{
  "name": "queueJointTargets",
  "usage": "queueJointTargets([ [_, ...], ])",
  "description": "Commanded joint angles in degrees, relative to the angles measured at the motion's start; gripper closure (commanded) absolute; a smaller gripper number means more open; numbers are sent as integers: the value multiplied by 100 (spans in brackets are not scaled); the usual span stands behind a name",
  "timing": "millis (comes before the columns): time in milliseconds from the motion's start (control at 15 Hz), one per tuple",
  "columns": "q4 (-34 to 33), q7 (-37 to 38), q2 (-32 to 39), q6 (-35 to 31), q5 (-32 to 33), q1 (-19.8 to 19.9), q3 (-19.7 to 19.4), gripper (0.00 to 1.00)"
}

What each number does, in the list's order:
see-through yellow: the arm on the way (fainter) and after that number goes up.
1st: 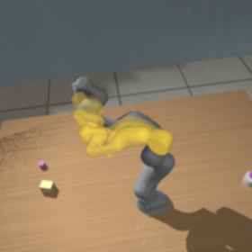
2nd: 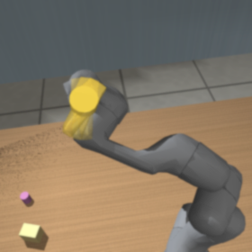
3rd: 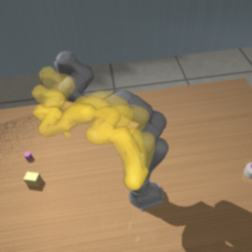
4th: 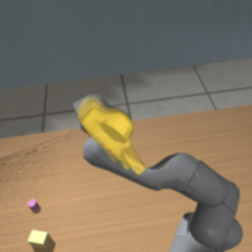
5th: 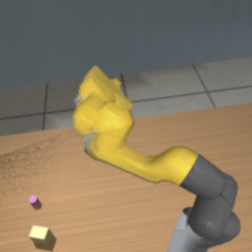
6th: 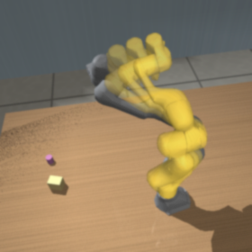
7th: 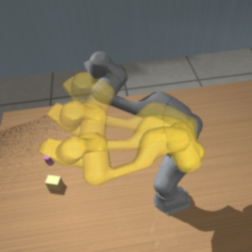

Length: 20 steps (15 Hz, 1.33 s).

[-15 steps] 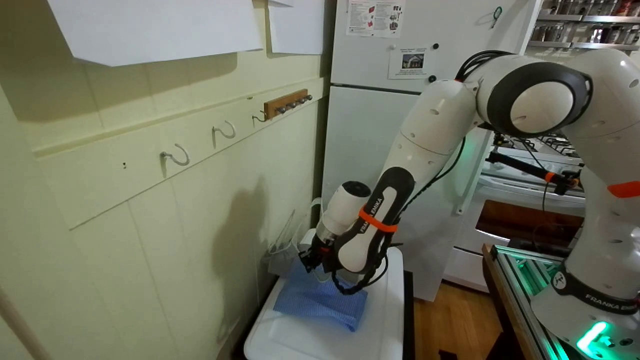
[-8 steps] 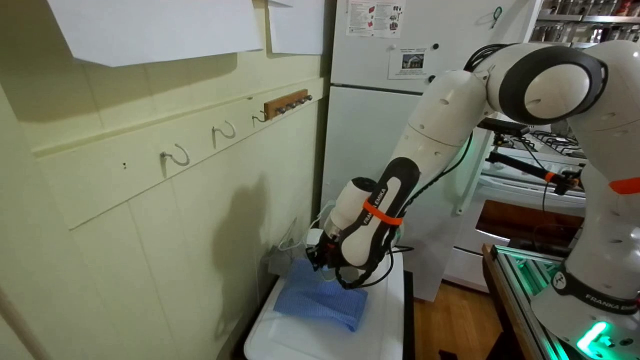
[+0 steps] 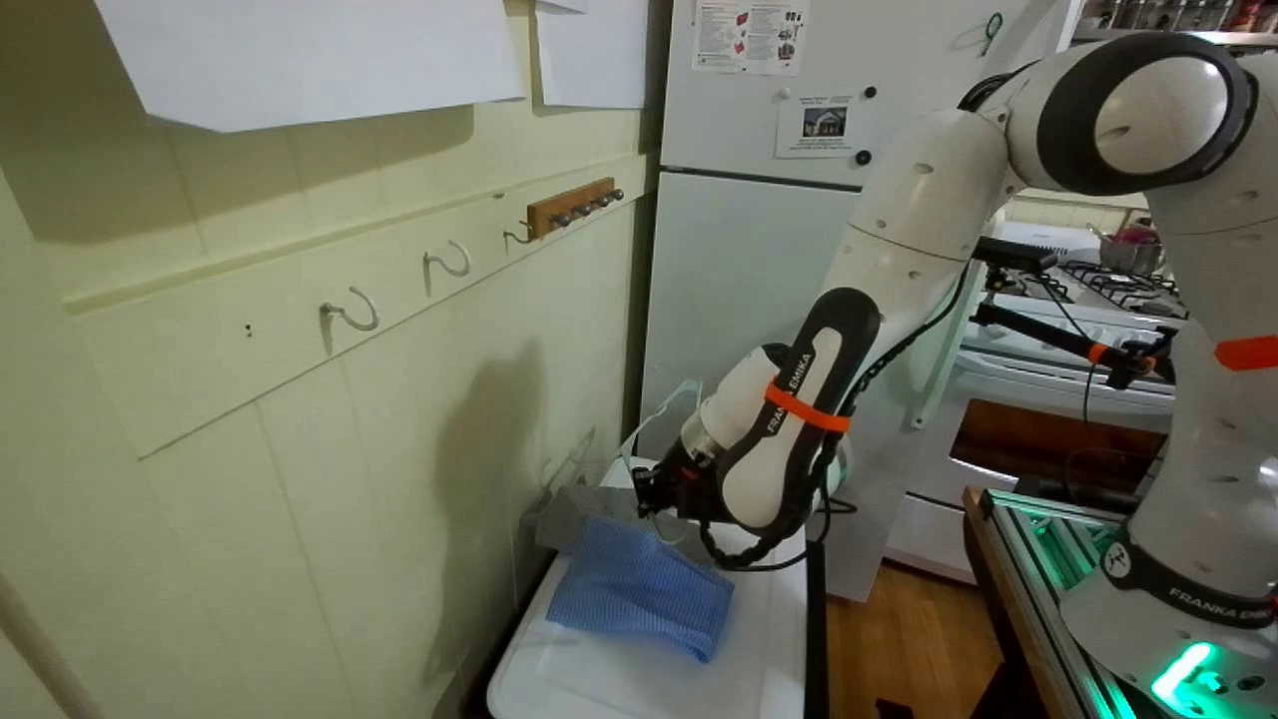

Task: Hook the hanger on the second silver hook from the left

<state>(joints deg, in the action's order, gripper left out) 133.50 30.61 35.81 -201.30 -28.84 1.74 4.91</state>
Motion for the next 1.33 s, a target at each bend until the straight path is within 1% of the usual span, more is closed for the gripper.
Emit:
queueJointTargets([
  [0,640,285,-275,-950,212,453,492,97],
  [67,766,313,-302,-1255,262,508,562,97],
  [333,1178,514,-457,-2253,505,421,463,97],
  [600,1486,507,-640,-2988,550,344,350,97],
  [867,1744,408,-906,-3511,591,314,243,97],
  [1267,2091,419,-1336,-4144,1377,452,96,97],
])
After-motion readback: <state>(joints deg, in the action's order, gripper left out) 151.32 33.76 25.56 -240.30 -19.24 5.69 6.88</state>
